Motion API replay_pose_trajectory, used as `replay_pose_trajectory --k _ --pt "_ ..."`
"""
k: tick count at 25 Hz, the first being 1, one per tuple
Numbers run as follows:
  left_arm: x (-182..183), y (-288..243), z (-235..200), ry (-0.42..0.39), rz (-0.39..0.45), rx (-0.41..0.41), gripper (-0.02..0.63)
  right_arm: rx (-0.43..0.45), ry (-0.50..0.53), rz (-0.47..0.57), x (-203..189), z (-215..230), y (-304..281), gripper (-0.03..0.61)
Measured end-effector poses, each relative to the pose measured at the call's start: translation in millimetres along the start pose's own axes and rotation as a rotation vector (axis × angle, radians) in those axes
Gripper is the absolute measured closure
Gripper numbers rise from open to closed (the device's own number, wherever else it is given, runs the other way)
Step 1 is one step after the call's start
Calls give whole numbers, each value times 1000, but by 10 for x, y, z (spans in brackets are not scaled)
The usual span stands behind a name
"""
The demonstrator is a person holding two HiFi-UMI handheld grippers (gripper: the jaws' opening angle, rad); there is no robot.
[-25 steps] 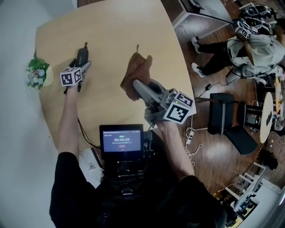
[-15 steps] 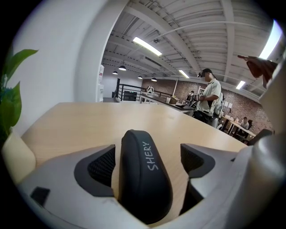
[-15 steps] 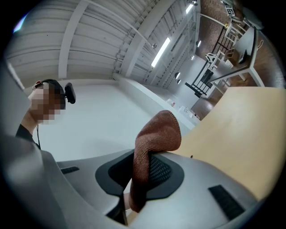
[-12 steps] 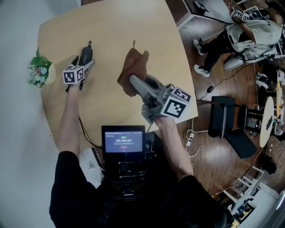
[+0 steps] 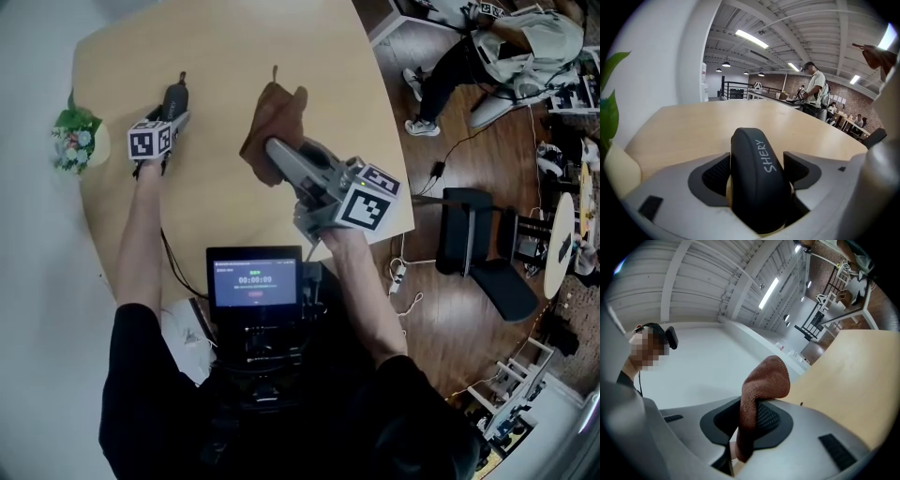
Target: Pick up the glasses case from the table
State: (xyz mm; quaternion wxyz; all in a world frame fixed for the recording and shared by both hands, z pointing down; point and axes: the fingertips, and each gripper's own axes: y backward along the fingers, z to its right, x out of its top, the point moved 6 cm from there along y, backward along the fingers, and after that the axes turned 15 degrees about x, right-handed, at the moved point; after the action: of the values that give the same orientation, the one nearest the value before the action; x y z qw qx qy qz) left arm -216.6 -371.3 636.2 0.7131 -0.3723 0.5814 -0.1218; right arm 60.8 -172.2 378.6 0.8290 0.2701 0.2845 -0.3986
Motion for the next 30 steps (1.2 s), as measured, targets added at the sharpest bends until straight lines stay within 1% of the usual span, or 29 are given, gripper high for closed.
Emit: replay_pose_trajectory --k 4,7,10,12,17,22,27,30 --pt "-10 15 -1 6 19 9 258 -1 -2 3 -16 14 35 518" --pt "8 51 25 27 56 8 265 -2 -1 6 -22 17 75 518" --pt "43 97 29 74 106 -4 268 0 1 7 -79 56 113 518" --pt "120 160 30 121 151 -24 268 5 3 9 -100 74 123 518" --pt "404 436 86 266 288 -99 270 26 12 18 -106 90 148 518" --pt "734 769 121 364 419 -170 270 54 23 34 -71 97 145 518" --pt "1036 1162 166 532 573 -312 272 86 44 53 -23 91 159 518" --pt "1164 1372 249 579 644 -395 273 106 61 66 10 85 179 518"
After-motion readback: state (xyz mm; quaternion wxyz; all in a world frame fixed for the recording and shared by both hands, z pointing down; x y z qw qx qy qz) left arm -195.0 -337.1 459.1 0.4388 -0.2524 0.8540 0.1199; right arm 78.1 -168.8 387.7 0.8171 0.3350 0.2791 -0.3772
